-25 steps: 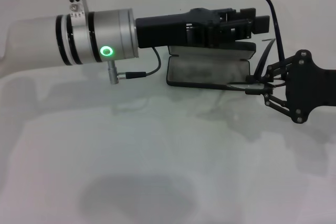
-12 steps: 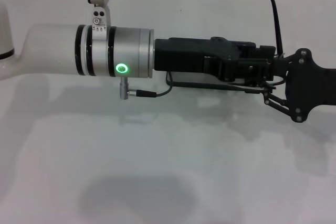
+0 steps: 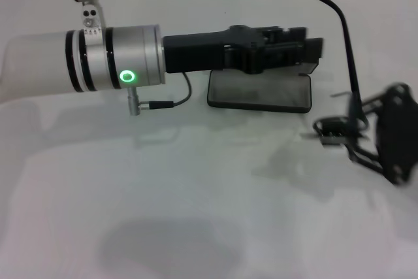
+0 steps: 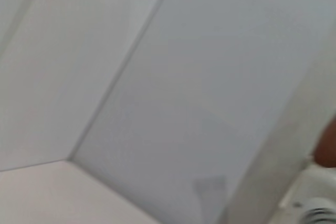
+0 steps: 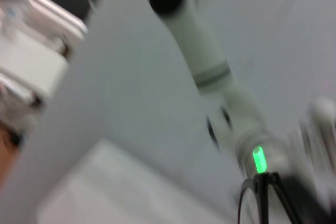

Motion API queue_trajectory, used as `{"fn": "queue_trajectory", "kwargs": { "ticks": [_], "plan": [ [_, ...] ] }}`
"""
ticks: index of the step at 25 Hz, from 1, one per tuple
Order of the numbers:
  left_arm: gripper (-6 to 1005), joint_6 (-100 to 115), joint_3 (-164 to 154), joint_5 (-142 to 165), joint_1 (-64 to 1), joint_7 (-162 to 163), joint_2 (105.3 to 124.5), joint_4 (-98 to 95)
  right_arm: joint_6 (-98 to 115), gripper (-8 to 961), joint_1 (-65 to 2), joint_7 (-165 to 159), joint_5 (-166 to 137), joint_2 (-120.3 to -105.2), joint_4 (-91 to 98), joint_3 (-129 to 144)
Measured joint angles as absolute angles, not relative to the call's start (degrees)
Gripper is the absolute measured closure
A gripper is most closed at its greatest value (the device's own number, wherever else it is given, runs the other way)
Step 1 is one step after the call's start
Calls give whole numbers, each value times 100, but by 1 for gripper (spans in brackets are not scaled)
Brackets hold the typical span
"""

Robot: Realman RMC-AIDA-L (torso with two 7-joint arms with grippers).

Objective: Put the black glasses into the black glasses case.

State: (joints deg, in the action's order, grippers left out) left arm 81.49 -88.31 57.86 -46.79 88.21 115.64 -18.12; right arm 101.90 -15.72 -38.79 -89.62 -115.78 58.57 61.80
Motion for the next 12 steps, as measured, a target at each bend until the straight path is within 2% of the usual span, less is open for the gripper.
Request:
{"fn": "queue_trajectory", "kwargs": {
  "ticks": [3,6,12],
  "plan": [
    [453,7750,-8825,5943,-4623,8802,11573,-1780,11188,836,-1518,-3675,-8771,-11575,5731,5921],
    [453,7474,-8821,6002,-4600,8691,11668,-1784,11690,836,-1630,-3676,-8594,-11565,5443,5899],
    [451,7344,-8772,5958,-4759,8066,11945,-1870,11985,836,-2461,-4256,-8574,-11531,3926,5970]
  ]
}}
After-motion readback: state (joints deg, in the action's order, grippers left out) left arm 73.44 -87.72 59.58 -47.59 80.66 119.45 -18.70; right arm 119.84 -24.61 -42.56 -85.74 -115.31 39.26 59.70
